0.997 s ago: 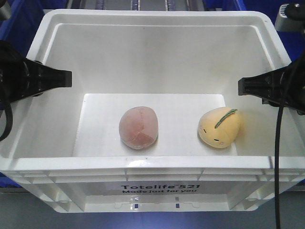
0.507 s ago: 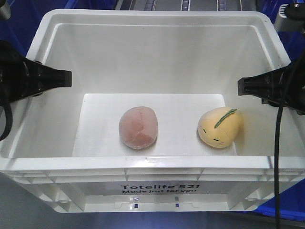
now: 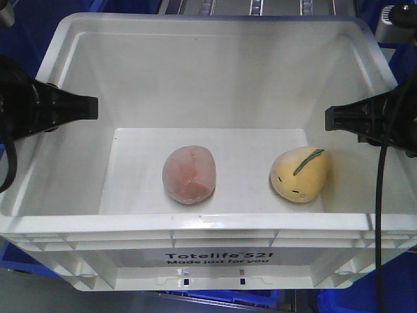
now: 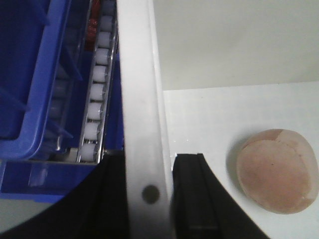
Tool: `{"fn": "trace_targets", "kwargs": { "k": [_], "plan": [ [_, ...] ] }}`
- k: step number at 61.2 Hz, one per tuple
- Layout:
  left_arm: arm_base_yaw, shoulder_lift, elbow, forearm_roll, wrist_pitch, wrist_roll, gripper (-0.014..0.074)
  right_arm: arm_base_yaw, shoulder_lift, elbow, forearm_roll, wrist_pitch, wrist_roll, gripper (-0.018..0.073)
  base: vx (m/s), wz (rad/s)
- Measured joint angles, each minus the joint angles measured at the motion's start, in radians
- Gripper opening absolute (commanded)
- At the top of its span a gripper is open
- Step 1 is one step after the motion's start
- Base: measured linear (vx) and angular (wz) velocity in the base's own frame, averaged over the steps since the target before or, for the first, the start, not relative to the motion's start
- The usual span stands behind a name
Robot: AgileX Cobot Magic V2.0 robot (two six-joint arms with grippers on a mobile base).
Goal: Place moving items into box and shelve
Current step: 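Hold the lifted tote with both grippers while the base drives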
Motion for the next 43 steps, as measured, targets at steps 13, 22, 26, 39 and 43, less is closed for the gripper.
{"fn": "trace_targets", "kwargs": {
  "k": [13, 22, 26, 39, 43],
  "plan": [
    [0.0, 0.0, 0.0, 0.0, -0.001, 0.0, 0.015, 0.0, 0.0, 0.0, 0.0, 0.0, 0.0, 0.0152, 0.17, -0.2],
    [0.0, 0.0, 0.0, 0.0, -0.002, 0.0, 0.015, 0.0, 0.0, 0.0, 0.0, 0.0, 0.0, 0.0152, 0.15, -0.26],
    [0.0, 0.0, 0.0, 0.0, -0.003, 0.0, 0.015, 0.0, 0.0, 0.0, 0.0, 0.0, 0.0, 0.0152, 0.13, -0.25],
    [0.0, 0.0, 0.0, 0.0, -0.004, 0.0, 0.015, 0.0, 0.0, 0.0, -0.001, 0.001, 0.0, 0.0152, 0.09, -0.16],
    [0.0, 0.0, 0.0, 0.0, -0.004, 0.0, 0.015, 0.0, 0.0, 0.0, -0.001, 0.001, 0.0, 0.0152, 0.04, -0.05]
  ]
}}
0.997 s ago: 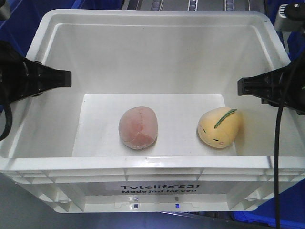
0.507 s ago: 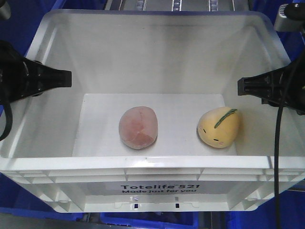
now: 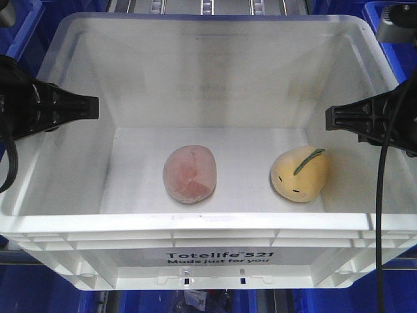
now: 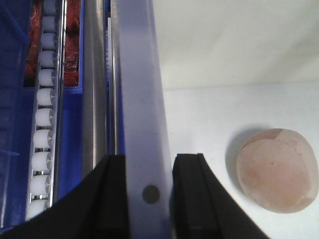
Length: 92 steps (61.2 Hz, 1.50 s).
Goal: Place moving items into box and shelve
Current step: 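Hold the lifted tote with both grippers while the base drives, then lower the tote onto the roller shelf and open both grippers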
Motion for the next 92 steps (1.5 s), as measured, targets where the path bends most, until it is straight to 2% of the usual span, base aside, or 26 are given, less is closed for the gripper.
{"fn": "trace_targets", "kwargs": {
  "k": [73, 81, 92],
  "plan": [
    [0.0, 0.0, 0.0, 0.004, -0.005, 0.0, 0.015, 0.0, 0.0, 0.0, -0.002, -0.005, 0.0, 0.0152, 0.0, 0.0],
    [0.0, 0.005, 0.0, 0.045, -0.006, -0.009, 0.0153, 0.0, 0.006, 0.0, -0.017, -0.06, 0.0, 0.0152, 0.0, 0.0],
    [0.012, 0.062, -0.001, 0.164, -0.025, -0.103, 0.0171, -0.029, 0.076, 0.0, -0.072, -0.18, 0.033, 0.016, 0.0, 0.0]
  ]
}}
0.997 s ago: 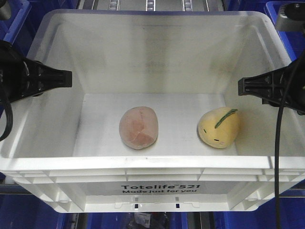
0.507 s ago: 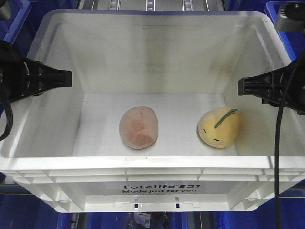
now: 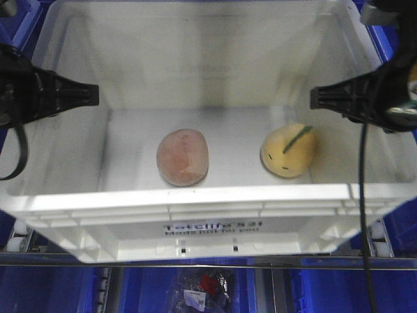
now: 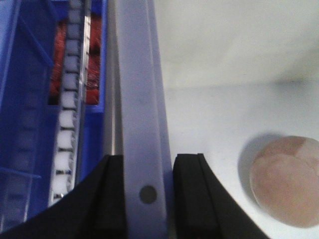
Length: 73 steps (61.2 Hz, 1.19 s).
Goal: Place moving items into box and shelve
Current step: 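Lower the tote onto the roller shelf and open both grippers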
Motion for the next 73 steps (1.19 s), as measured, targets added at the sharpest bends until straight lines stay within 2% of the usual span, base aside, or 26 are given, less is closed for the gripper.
{"fn": "trace_targets", "kwargs": {
  "k": [8, 18, 36, 41, 47, 52, 59, 65, 73],
  "plan": [
    [0.041, 0.074, 0.0, 0.101, -0.054, -0.063, 0.0185, -0.04, 0.078, 0.0, -0.026, -0.092, 0.042, 0.0174, 0.0, 0.0],
    [0.099, 0.164, 0.0, 0.173, -0.147, -0.091, 0.0252, -0.077, 0.172, 0.0, -0.048, -0.174, 0.086, 0.0232, 0.0, 0.0],
    [0.12, 0.26, 0.0, 0.209, -0.168, -0.095, 0.0562, -0.083, 0.263, 0.006, -0.058, -0.253, 0.111, 0.0547, 0.0, 0.0],
    [0.118, 0.251, -0.006, 0.216, -0.194, -0.094, 0.0602, -0.083, 0.263, 0.004, -0.057, -0.288, 0.11, 0.0596, 0.0, 0.0],
    [0.108, 0.224, -0.009, 0.215, -0.202, -0.083, 0.0598, -0.079, 0.244, -0.001, -0.05, -0.31, 0.103, 0.061, 0.0, 0.0],
    [0.095, 0.183, -0.009, 0.185, -0.199, -0.056, 0.0585, -0.079, 0.214, -0.003, -0.023, -0.317, 0.071, 0.0604, 0.0, 0.0],
    [0.072, 0.101, -0.009, 0.096, -0.187, 0.052, 0.0569, -0.079, 0.154, -0.004, 0.053, -0.299, -0.038, 0.0592, 0.0, 0.0],
    [0.055, 0.023, -0.009, -0.042, -0.147, 0.213, 0.0556, -0.079, 0.086, 0.009, 0.132, -0.285, -0.177, 0.0591, 0.0, 0.0],
    [0.043, -0.077, -0.009, -0.227, -0.065, 0.428, 0.0545, -0.074, -0.042, 0.119, 0.2, -0.285, -0.336, 0.0591, 0.0, 0.0]
  ]
}}
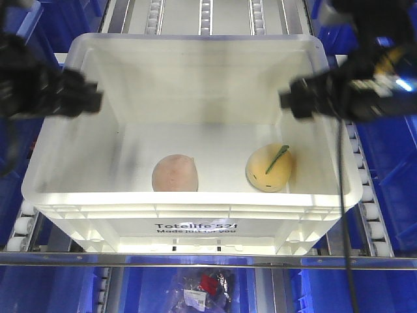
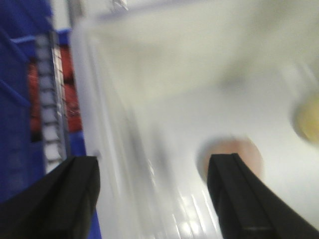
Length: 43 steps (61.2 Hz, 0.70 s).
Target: Place moving items into box and shelve
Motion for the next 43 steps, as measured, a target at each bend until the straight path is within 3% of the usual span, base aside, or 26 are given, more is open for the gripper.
{"fn": "trace_targets", "kwargs": {
  "k": [9, 16, 26, 43],
  "plan": [
    [-0.008, -0.141, 0.04, -0.203, 0.032, 0.235, 0.0538, 0.0, -0.205, 0.136, 0.033, 0.024, -0.143, 0.0591, 0.0, 0.0],
    [-0.011, -0.253, 0.114, -0.327, 0.032, 0.354, 0.0538, 0.0, -0.375, 0.212, 0.084, 0.06, -0.252, 0.0591, 0.0, 0.0],
    [-0.011, -0.42, 0.267, -0.366, 0.03, 0.386, 0.0538, 0.0, -0.609, 0.296, 0.164, 0.129, -0.401, 0.0591, 0.0, 0.0],
    [-0.011, -0.604, 0.424, -0.369, 0.008, 0.389, 0.0501, 0.0, -0.821, 0.361, 0.209, 0.234, -0.401, 0.0539, 0.0, 0.0]
  ]
}}
